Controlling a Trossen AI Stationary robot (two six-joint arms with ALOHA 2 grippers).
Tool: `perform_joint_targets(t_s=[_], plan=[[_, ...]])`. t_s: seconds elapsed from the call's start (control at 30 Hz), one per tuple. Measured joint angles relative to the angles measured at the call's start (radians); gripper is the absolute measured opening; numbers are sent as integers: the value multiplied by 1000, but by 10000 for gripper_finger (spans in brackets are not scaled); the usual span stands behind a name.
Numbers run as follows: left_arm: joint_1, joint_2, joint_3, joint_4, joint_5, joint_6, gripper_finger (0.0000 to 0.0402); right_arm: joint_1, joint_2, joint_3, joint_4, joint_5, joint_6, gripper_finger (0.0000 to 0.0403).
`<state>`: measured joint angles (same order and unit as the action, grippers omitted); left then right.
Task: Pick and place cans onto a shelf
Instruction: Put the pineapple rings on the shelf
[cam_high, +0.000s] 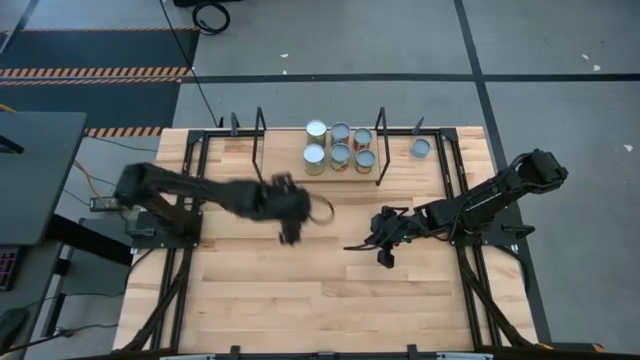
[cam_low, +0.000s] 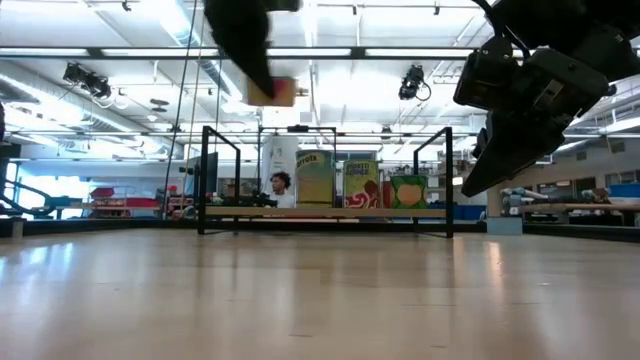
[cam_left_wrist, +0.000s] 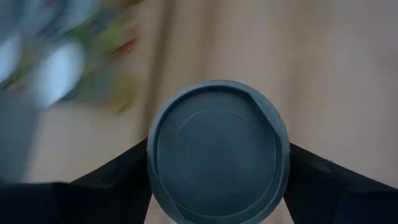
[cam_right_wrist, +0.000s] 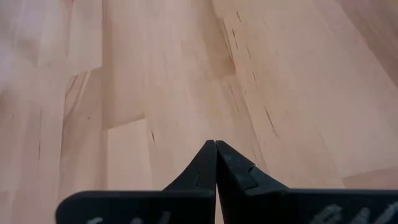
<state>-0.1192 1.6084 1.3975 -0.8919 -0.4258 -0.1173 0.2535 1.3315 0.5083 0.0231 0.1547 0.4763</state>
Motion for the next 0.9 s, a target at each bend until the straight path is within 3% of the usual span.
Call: perform_joint_targets(t_s=[0.2, 0.47, 0.67, 0.9], plan=[[243, -88, -1, -134, 9, 134, 285, 0, 2, 0, 5, 8, 0, 5], [533, 1, -2, -19, 262, 469, 285, 0, 3, 0, 5, 9, 46, 5], [619, 113, -2, 5, 319, 578, 285, 0, 2, 0, 13, 0, 47, 5], [640, 198, -2, 76, 341, 601, 285, -24, -59, 0, 8, -70, 33, 5]])
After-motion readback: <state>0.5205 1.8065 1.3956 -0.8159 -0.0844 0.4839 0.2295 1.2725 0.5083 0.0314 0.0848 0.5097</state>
